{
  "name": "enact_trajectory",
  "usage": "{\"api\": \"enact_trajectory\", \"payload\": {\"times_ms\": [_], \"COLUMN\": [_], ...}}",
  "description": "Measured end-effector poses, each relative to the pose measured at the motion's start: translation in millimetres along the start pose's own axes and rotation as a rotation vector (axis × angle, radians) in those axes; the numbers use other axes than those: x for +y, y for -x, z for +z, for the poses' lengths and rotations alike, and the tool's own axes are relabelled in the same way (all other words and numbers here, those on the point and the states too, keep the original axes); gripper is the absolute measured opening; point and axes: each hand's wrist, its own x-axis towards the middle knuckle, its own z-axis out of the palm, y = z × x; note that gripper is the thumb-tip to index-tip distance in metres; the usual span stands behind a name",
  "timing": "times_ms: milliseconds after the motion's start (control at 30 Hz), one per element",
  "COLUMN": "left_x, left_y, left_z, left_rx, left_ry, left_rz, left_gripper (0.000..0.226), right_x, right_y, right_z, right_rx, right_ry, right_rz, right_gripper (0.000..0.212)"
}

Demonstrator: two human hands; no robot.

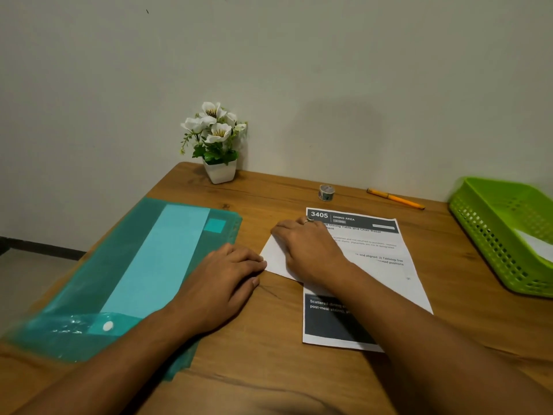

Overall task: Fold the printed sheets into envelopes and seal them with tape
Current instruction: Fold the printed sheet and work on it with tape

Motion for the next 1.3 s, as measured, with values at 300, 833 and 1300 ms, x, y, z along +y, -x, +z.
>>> {"api": "enact_trajectory", "payload": {"times_ms": [300,833,1300], "left_x": [2,29,39], "left_y": [1,-21,-83], "left_z": [1,-1,40], "left_rx": [-0.033,0.027,-0.264], "left_ry": [-0.087,-0.118,-0.273], "left_rz": [0.013,-0.075,-0.155], "left_gripper": [0.044,0.047,0.067], "right_x": [-2,42,27], "right_y": [46,96,74], "right_z": [-8,-6,-5], "right_rx": [0.016,0.033,-0.026], "right_ry": [-0.027,-0.203,-0.148], "right_rz": [-0.025,0.346,0.276], "right_gripper": [0.042,0.047,0.056]}}
